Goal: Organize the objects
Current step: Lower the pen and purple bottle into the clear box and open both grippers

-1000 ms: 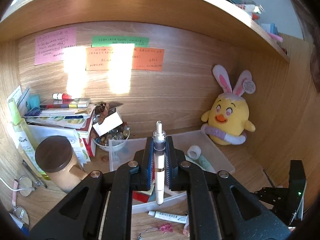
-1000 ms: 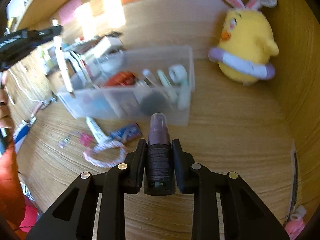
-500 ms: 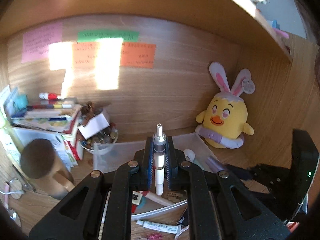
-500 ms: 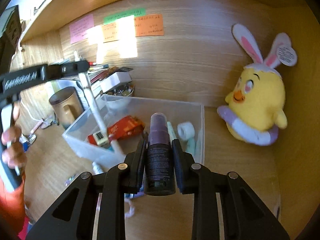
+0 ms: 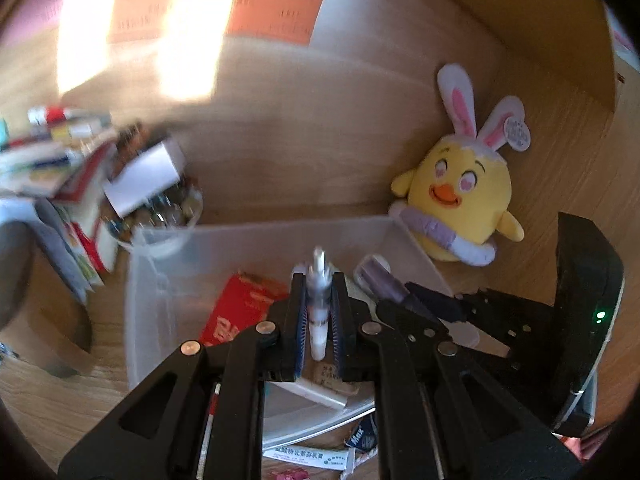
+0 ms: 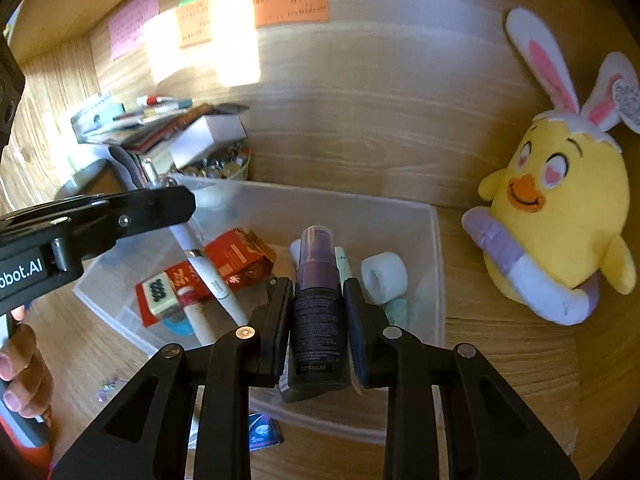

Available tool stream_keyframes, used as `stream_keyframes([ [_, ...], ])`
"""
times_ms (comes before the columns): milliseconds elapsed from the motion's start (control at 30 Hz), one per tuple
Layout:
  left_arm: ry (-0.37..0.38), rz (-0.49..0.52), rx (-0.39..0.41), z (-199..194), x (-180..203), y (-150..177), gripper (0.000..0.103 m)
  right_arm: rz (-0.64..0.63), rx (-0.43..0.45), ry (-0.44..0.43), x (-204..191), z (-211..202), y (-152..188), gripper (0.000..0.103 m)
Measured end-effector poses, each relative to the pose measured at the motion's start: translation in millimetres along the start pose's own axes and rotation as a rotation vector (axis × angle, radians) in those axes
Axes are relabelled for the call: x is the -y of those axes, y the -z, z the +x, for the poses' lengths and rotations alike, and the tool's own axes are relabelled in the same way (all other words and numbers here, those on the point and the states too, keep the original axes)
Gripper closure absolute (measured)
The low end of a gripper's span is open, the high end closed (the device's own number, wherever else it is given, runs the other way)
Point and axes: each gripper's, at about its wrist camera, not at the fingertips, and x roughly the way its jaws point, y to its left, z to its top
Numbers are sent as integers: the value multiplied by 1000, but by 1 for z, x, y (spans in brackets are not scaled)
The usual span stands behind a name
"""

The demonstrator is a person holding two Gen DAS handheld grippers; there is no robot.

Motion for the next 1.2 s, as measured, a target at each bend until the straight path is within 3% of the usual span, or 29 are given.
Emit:
stream_keyframes([
  [333, -20, -81, -59, 16, -27, 6, 87, -23, -42, 11, -1, 19, 4, 80],
  [567, -87, -57, -88, 27, -24, 12, 82, -41, -26, 11, -7, 15, 6, 79],
  [700, -122, -37, -75, 23, -19, 13, 65, -31, -19, -2, -4, 8, 4, 72],
  [833, -135, -18, -55, 12, -15, 13, 61, -26, -8, -6, -2, 1, 2, 66],
  [933, -146, 1, -32, 1, -10, 13, 53, -27, 7, -10, -3, -7, 1, 58],
  [1100, -184, 53, 28, -26, 2, 18, 25, -46, 42, 3, -8, -24, 1, 47],
  [1200, -174, 57, 47, -39, 6, 22, 13, -47, 60, 2, -11, -33, 3, 34],
])
